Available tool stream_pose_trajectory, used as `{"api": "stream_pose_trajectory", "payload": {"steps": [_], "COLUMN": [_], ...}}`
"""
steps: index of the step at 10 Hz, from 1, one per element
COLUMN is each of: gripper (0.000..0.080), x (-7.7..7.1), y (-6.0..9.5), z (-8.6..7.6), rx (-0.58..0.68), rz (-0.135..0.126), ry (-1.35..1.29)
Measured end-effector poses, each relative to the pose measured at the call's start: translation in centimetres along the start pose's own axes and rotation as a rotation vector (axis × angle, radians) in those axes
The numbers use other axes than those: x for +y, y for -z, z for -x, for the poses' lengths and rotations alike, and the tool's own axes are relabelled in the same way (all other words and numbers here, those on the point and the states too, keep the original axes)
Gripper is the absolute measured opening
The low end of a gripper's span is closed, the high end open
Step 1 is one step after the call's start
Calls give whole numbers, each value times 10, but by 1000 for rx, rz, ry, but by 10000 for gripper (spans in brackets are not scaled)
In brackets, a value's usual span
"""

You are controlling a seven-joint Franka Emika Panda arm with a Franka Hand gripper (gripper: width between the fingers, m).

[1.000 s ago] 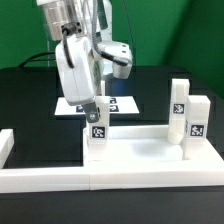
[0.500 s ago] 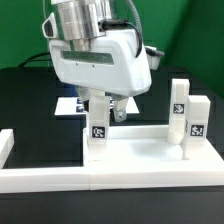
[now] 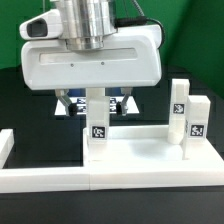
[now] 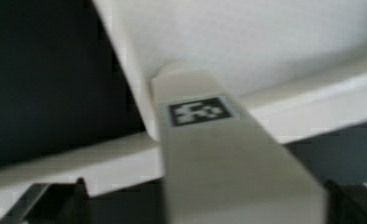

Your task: Assemble desk

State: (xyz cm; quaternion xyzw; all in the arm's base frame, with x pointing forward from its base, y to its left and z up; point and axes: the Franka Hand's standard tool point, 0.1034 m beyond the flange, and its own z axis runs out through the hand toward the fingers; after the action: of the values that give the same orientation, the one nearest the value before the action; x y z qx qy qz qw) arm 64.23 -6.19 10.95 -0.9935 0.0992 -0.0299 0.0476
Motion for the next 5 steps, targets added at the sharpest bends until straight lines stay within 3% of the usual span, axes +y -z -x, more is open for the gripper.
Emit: {"api": "stream_pose_trajectory", "payload": {"steps": [1, 4, 5], "gripper": [648, 289, 289], "x": [-1, 0, 0], "y": [0, 0, 0], "z": [0, 0, 0], "rx": [0, 1, 1], "rz": [0, -1, -1], "ry": [-23, -137, -186]}}
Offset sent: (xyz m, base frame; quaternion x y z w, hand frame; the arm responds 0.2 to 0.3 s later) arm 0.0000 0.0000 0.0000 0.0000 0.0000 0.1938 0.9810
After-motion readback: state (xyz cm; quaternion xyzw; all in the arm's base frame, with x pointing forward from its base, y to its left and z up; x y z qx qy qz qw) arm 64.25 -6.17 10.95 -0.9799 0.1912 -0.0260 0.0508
